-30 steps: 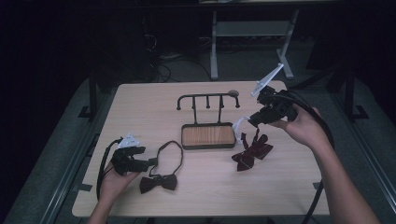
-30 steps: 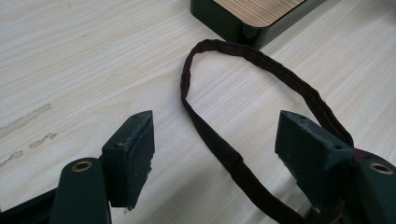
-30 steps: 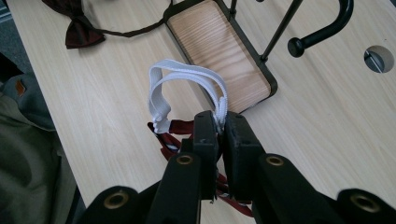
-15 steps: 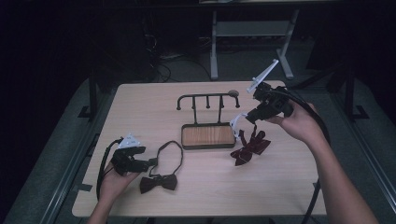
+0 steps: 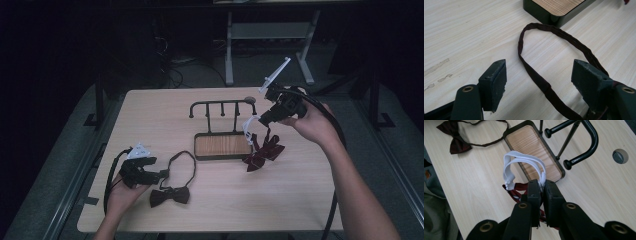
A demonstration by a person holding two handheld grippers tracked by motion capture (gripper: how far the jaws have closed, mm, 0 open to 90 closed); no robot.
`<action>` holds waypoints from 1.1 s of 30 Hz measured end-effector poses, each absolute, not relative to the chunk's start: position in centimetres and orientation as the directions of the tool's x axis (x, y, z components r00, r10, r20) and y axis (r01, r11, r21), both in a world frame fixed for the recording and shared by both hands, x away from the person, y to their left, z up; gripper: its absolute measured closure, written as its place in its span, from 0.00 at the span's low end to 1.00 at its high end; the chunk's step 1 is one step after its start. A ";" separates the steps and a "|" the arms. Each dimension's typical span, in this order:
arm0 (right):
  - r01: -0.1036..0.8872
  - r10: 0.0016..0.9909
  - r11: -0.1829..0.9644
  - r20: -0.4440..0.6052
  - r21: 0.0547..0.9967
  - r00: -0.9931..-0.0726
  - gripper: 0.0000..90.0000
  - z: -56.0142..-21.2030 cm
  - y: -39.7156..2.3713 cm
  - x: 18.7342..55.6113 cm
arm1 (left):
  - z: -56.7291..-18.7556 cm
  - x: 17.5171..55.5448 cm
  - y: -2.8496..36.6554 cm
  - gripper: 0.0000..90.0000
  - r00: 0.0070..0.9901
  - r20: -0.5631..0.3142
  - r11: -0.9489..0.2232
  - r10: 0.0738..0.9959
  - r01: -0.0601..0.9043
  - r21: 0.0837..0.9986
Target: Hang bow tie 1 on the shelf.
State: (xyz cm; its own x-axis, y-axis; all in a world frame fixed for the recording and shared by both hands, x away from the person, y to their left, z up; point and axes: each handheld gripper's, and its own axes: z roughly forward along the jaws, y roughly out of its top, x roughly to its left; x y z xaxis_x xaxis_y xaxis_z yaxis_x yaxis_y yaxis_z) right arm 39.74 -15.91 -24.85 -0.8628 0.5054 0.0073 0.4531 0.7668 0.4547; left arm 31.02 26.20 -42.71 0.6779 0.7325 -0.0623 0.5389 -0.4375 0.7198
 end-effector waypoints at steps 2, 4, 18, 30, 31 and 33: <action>0.459 0.512 0.763 0.009 0.455 -0.859 0.93 -24.8 -15.9 40.1 | -42.7 31.0 26.2 0.32 0.679 -0.062 -0.438 0.732 0.538 0.720; 0.466 0.518 0.761 0.009 0.452 -0.855 0.93 -24.8 -16.0 40.4 | -42.8 31.0 26.1 0.32 0.679 -0.064 -0.436 0.731 0.538 0.721; 0.518 0.560 0.741 0.031 0.427 -0.828 0.93 -24.7 -16.4 42.9 | -42.7 31.0 26.2 0.32 0.688 -0.054 -0.450 0.724 0.530 0.718; 0.549 0.588 0.731 0.035 0.405 -0.808 0.93 -25.2 -16.5 44.6 | -42.7 31.0 26.2 0.32 0.687 -0.061 -0.447 0.724 0.536 0.716; 0.553 0.591 0.730 0.037 0.401 -0.806 0.93 -25.3 -16.5 44.7 | -42.7 31.0 26.2 0.32 0.687 -0.061 -0.448 0.724 0.535 0.716; 0.560 0.595 0.727 0.041 0.397 -0.803 0.93 -25.5 -16.5 45.0 | -42.8 31.0 26.2 0.32 0.687 -0.062 -0.448 0.724 0.536 0.716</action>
State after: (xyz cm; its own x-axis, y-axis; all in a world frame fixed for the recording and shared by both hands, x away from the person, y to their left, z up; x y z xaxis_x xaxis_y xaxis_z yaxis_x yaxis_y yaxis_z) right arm 45.05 -16.46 -25.54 -0.8026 0.5951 0.0410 0.5596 0.7274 0.3971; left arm 31.01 26.20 -42.78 0.6873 0.7237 -0.0617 0.5359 -0.4480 0.7156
